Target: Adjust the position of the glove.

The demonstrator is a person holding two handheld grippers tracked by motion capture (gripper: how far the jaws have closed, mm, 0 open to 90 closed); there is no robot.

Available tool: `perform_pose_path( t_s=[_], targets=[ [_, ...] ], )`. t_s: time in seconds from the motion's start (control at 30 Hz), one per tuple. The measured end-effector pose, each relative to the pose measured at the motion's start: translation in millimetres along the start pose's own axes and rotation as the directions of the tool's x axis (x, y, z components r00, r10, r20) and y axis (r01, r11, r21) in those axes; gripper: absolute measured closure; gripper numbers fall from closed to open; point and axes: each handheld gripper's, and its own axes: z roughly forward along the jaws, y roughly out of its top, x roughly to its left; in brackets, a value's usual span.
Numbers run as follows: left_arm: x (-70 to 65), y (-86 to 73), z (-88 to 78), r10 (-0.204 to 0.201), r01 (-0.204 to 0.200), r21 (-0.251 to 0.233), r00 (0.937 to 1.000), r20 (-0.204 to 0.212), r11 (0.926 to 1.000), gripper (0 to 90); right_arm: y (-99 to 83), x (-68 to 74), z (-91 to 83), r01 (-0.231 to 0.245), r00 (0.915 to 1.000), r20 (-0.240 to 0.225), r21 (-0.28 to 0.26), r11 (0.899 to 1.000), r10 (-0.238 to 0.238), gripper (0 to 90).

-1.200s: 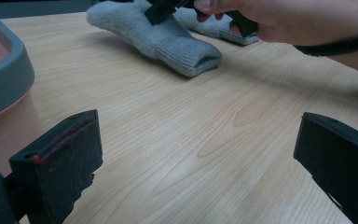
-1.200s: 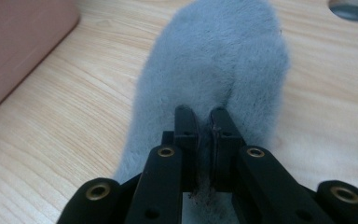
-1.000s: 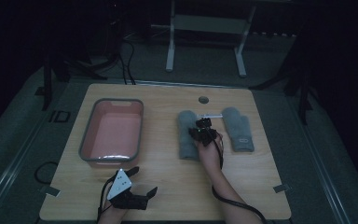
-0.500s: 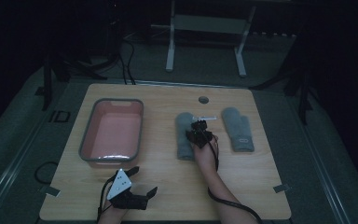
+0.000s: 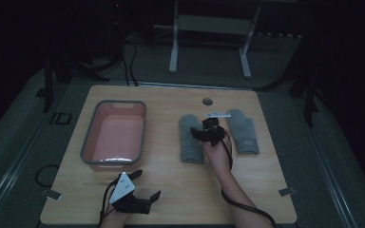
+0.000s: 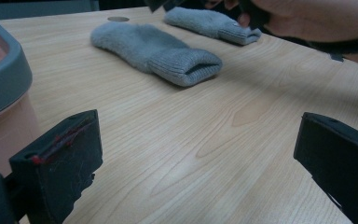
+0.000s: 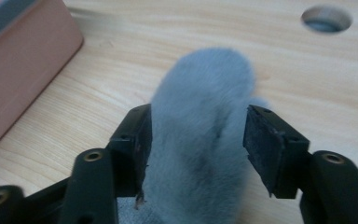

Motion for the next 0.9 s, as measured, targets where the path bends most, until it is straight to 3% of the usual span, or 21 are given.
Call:
perform_pose_path(
  t_s=[0.17,0.5,0.57,0.9],
  targets=[
    [-0.2,0.0,0.2,0.001,-0.001,0.002,1.0000,0.001,1.0000,1.4,4.6,-15.7,-16.9,0.011,0.9994,0.034,-0.018,1.000,-0.010,35.1],
    [-0.1,-0.1,0.6,0.002,-0.002,0.006,1.0000,0.001,1.0000,1.4,11.3,-73.5,-45.8,0.036,0.9903,0.136,-0.038,0.999,-0.030,45.7],
    [0.0,-0.3,0.8,0.003,-0.003,0.008,1.0000,0.001,1.0000,1.4,11.3,-87.5,-48.9,0.024,0.9917,0.127,-0.037,0.999,-0.019,48.5],
    [-0.1,-0.5,1.6,0.000,0.000,0.010,1.0000,0.002,1.0000,1.4,9.7,-145.3,-47.6,0.001,0.9803,0.198,0.027,1.000,-0.007,48.5]
  ],
)
